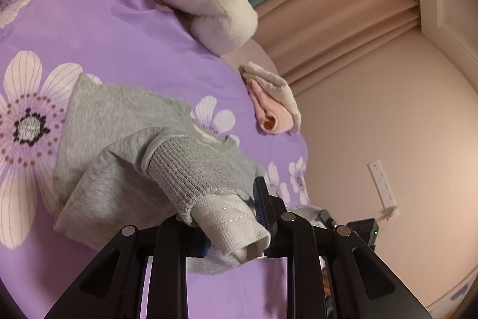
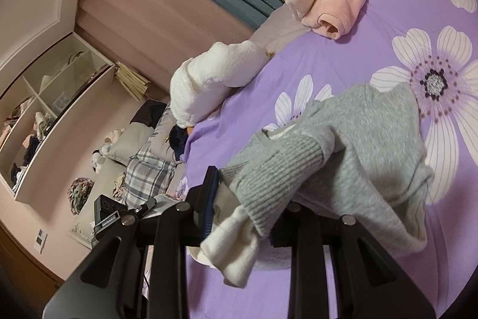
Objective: Fold small clothes
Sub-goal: 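Carry the held hem over the body toward the collar with both tools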
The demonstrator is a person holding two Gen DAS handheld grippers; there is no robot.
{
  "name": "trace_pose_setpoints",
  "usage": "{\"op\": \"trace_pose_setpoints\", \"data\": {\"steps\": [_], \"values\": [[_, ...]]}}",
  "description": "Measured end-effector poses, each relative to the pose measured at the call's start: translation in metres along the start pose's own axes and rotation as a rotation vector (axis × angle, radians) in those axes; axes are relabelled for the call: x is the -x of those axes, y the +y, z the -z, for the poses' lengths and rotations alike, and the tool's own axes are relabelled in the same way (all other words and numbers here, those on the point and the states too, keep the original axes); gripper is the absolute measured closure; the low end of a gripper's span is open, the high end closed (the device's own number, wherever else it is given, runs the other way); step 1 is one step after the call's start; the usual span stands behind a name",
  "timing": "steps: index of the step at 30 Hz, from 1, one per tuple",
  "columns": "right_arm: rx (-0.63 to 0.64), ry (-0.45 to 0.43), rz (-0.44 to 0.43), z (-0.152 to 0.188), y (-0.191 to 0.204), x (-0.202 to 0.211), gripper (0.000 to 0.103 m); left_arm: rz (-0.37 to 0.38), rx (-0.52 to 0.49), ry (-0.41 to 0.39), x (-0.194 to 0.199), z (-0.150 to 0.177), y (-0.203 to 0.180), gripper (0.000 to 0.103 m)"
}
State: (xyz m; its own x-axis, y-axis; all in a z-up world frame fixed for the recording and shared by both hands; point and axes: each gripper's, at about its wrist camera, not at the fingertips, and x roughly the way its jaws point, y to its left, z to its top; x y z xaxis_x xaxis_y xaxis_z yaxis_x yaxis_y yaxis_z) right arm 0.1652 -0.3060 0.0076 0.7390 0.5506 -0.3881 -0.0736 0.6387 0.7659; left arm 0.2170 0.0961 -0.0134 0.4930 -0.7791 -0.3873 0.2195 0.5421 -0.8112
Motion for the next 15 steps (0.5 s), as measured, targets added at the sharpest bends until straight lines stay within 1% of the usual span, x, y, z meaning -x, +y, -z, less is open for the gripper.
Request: {"op": "trace_pose_setpoints", "data": {"steps": [9, 15], "values": [[0.0, 0.026, 0.039, -0.023, -0.007, -0.028, 0.075, -0.033, 0.02, 0.002, -0.024, -0.026, 0.008, 0.081], [-0.023, 0.034, 0.051, -0.036, -0.017, -0.045, 0.075, -0.061, 0.024, 0.009, -0.04, -0.041, 0.015, 0.081]]}}
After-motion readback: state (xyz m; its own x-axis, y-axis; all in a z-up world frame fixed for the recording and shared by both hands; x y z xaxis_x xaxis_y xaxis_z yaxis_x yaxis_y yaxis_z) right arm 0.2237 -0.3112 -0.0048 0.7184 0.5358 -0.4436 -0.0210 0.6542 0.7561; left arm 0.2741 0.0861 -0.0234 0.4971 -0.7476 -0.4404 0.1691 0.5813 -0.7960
